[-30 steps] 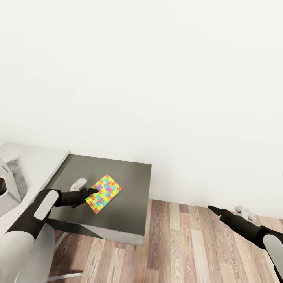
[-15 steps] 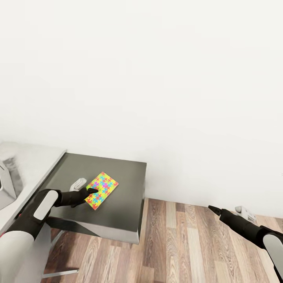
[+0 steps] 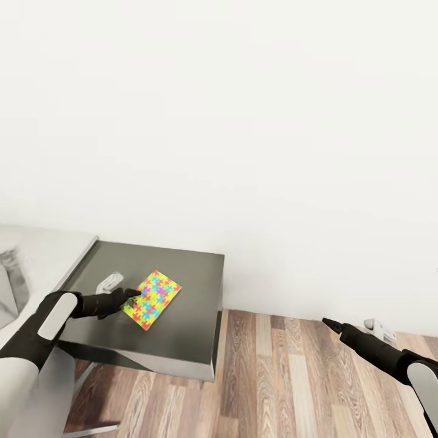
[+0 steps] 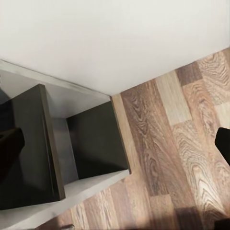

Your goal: Put all the toys in the child's room - the three board games (two on the bed and one on the table), the two jigsaw puzzles on the table, and the tennis ball on the table - inside the toy box on the table in the child's room.

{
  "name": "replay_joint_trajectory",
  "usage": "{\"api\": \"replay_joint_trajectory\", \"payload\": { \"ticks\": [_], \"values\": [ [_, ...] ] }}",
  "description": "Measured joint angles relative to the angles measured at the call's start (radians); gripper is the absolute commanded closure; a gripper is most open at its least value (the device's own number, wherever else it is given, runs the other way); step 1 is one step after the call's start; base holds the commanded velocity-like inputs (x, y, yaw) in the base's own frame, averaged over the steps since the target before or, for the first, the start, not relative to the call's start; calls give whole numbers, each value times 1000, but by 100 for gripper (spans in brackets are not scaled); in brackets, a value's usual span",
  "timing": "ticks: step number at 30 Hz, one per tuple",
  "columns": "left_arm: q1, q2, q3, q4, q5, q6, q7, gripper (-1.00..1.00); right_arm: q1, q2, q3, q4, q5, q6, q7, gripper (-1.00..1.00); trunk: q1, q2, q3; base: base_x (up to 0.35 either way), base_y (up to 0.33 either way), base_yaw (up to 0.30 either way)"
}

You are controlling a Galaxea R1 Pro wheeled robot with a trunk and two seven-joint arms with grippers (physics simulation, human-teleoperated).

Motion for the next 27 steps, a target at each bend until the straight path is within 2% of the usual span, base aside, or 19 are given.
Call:
{"api": "replay_joint_trajectory", "payload": {
  "ticks": [5, 10, 27],
  "values": [
    [3, 1, -2, -48, 0, 0, 0, -100, 0, 0, 0, 0, 0, 0, 0, -100, 0, 0, 6, 49, 31, -156],
    [5, 1, -2, -60, -1, 1, 0, -100, 0, 0, 0, 0, 0, 0, 0, -100, 0, 0, 12, 8, 21, -128],
    [5, 1, -1, -62, -3, 0, 1, -100, 0, 0, 0, 0, 0, -1, 0, -100, 0, 0, 14, 19, 78, -10]
  ]
}}
